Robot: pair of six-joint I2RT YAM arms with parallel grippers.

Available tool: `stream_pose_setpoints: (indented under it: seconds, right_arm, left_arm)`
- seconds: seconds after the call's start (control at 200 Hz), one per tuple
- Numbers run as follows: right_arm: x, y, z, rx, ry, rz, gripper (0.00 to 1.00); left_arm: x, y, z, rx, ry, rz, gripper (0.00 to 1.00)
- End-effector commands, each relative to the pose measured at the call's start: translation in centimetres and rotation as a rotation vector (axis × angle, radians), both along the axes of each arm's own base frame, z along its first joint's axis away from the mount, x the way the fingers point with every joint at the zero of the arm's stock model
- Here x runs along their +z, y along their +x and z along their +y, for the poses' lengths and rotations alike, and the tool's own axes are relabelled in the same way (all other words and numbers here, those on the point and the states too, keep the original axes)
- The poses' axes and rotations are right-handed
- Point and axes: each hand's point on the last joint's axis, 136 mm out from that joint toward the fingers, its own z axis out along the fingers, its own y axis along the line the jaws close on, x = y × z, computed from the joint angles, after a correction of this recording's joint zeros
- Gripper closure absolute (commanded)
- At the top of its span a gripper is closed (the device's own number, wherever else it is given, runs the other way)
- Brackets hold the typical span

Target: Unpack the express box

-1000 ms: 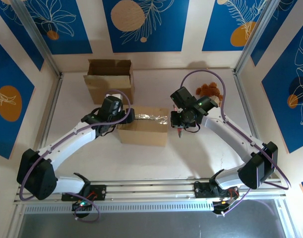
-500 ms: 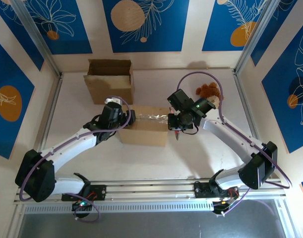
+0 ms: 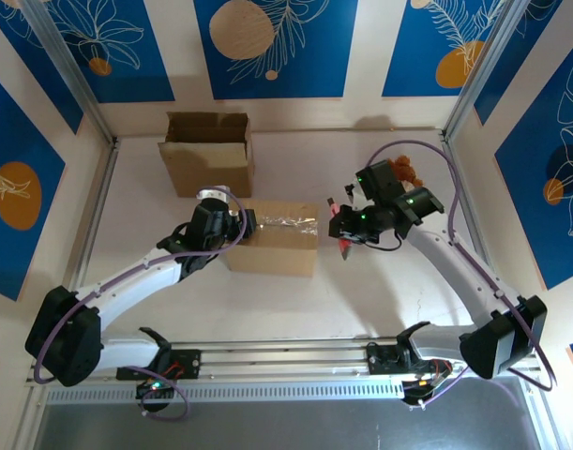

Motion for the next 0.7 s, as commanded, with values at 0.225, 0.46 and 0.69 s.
stream_pose_setpoints:
  seconds: [0.225,0.46,0.69]
  right_arm:
    - [0.6,-3.9,1.4,0.141,0.266,0.102,1.00]
    - [0.1,-4.4,1.0,0.144,0.243,0.123,1.00]
    - [-1.0,-4.0,0.5,0.120,0.187,0.141,1.00]
  left_arm:
    - [-4.8,-2.1,0.7,-0.026,0.114,0.137,0.14]
    - [-4.9,-2.2,0.7,-0.025,0.115,0.141,0.14]
    - [-4.8,-2.2,0.8,-0.022,0.116,0.140,0.14]
